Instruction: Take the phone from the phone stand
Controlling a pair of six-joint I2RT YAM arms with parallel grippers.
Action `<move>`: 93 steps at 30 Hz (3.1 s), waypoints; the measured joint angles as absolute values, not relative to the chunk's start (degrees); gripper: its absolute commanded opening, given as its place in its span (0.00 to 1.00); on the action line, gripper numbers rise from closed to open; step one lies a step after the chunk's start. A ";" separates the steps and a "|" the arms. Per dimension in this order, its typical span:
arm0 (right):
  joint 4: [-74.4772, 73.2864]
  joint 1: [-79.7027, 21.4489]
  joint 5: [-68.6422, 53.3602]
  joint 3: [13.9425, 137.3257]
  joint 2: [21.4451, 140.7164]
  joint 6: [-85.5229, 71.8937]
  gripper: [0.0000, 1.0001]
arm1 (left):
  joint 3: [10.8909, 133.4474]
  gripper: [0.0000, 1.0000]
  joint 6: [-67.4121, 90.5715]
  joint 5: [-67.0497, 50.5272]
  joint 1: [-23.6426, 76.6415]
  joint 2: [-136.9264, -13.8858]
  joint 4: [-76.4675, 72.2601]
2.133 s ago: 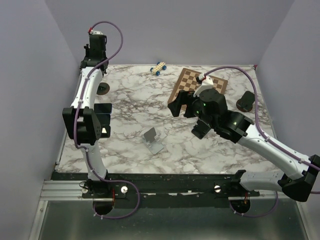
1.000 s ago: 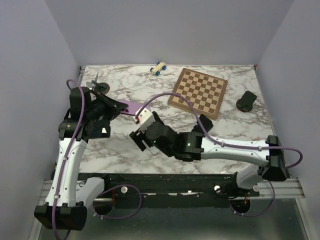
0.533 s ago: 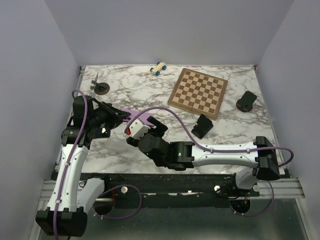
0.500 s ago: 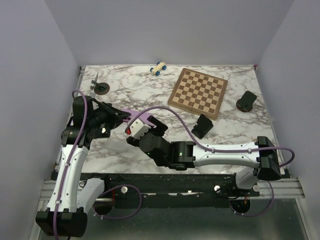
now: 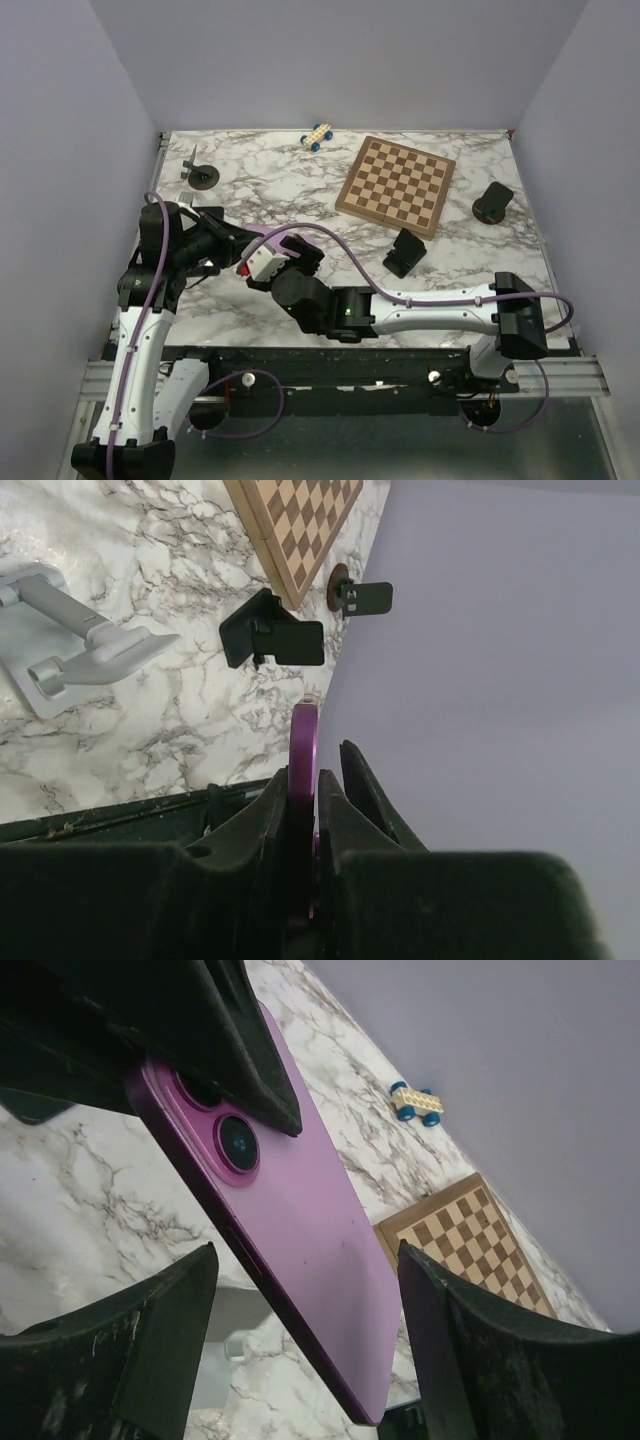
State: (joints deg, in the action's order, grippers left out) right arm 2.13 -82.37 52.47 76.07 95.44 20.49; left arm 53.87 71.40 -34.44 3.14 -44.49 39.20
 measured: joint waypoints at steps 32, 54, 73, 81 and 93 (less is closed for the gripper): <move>-2.83 -69.89 35.38 71.68 82.63 9.06 0.01 | 55.51 0.99 57.80 -25.67 3.57 -33.30 28.86; -11.00 -52.12 -38.48 75.81 79.96 -24.43 0.01 | 38.28 0.65 49.80 -59.29 3.88 -30.52 -3.75; 1.72 -52.12 -51.27 75.66 84.12 -32.12 0.02 | 32.38 0.00 68.75 -60.14 5.76 -31.00 -26.39; 0.51 -52.10 -49.06 75.77 84.20 -31.09 1.00 | 33.21 0.00 66.96 -52.88 6.24 -28.10 -17.61; -21.82 -48.73 -8.25 81.12 81.54 -28.58 1.00 | 50.41 0.00 54.81 -12.86 4.75 -32.71 30.02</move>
